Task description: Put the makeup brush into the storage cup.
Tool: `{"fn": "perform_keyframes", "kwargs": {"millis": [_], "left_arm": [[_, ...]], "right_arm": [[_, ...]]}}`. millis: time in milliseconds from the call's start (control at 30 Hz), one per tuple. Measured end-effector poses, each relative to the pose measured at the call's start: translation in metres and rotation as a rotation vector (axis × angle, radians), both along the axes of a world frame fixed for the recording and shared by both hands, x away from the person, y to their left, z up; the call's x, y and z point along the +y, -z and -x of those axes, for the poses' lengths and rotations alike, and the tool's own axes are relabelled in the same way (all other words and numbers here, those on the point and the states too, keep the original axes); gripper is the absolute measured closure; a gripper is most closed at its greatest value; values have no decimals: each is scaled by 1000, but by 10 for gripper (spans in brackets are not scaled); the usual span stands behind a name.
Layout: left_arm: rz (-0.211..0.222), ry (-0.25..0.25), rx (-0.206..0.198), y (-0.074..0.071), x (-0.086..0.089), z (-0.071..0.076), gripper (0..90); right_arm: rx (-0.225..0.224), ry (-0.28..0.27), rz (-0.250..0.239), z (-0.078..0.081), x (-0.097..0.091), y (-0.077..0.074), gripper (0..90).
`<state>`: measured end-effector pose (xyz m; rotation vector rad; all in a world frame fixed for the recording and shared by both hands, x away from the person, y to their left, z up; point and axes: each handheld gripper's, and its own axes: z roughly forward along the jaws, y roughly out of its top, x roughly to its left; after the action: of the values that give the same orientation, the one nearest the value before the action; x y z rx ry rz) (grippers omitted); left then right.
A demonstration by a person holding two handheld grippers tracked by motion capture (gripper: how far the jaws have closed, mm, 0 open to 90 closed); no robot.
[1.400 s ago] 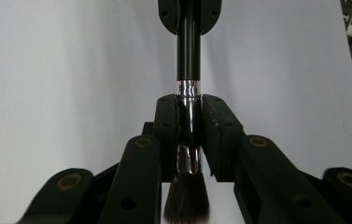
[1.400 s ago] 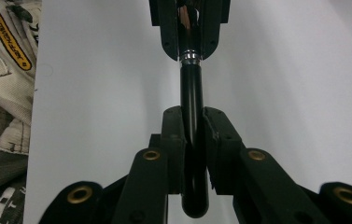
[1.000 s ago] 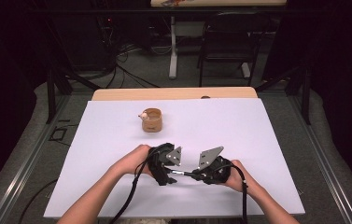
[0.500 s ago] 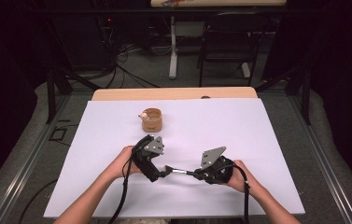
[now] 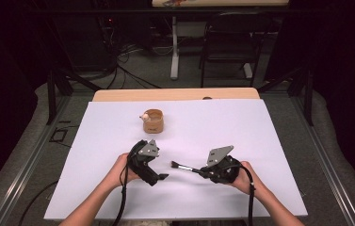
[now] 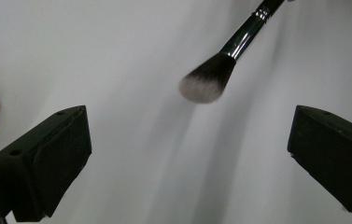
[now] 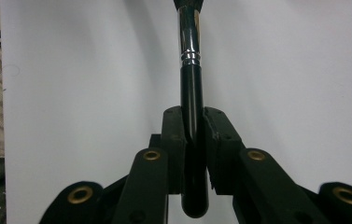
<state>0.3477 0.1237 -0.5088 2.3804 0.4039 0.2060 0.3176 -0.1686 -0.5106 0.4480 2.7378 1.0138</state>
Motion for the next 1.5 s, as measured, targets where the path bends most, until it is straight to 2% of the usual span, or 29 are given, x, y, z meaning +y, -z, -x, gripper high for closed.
{"fn": "perform_keyframes", "kwargs": {"millis": [233, 467, 600, 733, 1067, 1267, 1500], "left_arm": [[11, -61, -6, 1, 1, 0, 0], [26, -70, -2, 1, 1, 0, 2], [32, -72, 3, 2, -1, 0, 2], [87, -71, 31, 2, -1, 0, 5], [154, -98, 3, -4, -3, 1, 15], [196, -103, 0, -8, -6, 2, 23], [276, -135, -12, -14, -11, 3, 0]], "right_arm": [[-9, 42, -35, -2, -3, -3, 791], [-18, 78, -69, -3, -6, -7, 791], [-27, 101, -120, -3, -8, -10, 791], [-40, 114, -148, -3, -9, -13, 791], [-57, 154, -272, 0, -9, -22, 791], [-55, 178, -350, 2, -8, -25, 791], [-70, 199, -404, 4, -4, -26, 791]]}}
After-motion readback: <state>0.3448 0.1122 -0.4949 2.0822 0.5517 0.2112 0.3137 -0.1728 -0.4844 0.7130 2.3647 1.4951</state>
